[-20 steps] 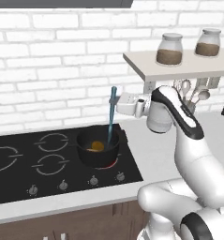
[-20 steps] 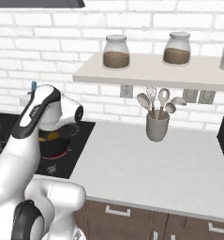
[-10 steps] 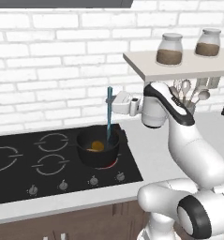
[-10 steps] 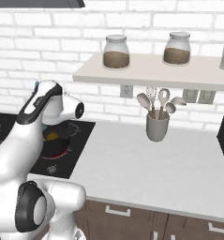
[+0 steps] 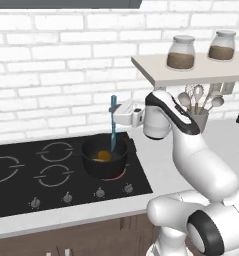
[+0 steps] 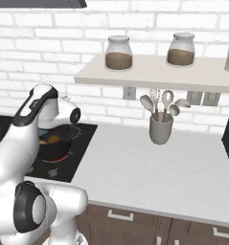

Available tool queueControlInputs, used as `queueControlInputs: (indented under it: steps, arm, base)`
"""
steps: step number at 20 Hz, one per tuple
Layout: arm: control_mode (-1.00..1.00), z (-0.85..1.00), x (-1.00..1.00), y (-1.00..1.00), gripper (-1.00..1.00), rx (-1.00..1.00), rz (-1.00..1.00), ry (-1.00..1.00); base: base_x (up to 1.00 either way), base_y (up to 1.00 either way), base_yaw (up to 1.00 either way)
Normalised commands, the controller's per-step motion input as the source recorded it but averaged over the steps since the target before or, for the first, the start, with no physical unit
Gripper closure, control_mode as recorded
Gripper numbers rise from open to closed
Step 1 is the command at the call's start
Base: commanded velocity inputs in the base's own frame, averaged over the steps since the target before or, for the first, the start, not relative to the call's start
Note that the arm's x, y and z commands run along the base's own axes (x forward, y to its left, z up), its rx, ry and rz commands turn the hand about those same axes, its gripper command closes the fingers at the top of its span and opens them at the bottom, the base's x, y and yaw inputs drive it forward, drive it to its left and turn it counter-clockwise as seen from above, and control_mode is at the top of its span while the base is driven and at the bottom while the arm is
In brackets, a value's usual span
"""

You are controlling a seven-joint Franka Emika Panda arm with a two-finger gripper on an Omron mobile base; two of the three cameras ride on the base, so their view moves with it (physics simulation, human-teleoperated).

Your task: Put the potato and avocado in the pot. Retrieve the spatula and lightly stir the vegetables in the pot.

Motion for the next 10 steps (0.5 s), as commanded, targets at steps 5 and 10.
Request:
queueControlInputs:
  steps: [5,10]
  arm:
    - [-1.00,-0.13,0.14,0.03,1.00,0.00,-0.08,0.00]
    - [-1.00,-0.11,0.07,0.01,1.00,0.00,-0.06,-0.01]
  base:
    - [0.00,0.00,0.00]
    - [0.00,0.00,0.00]
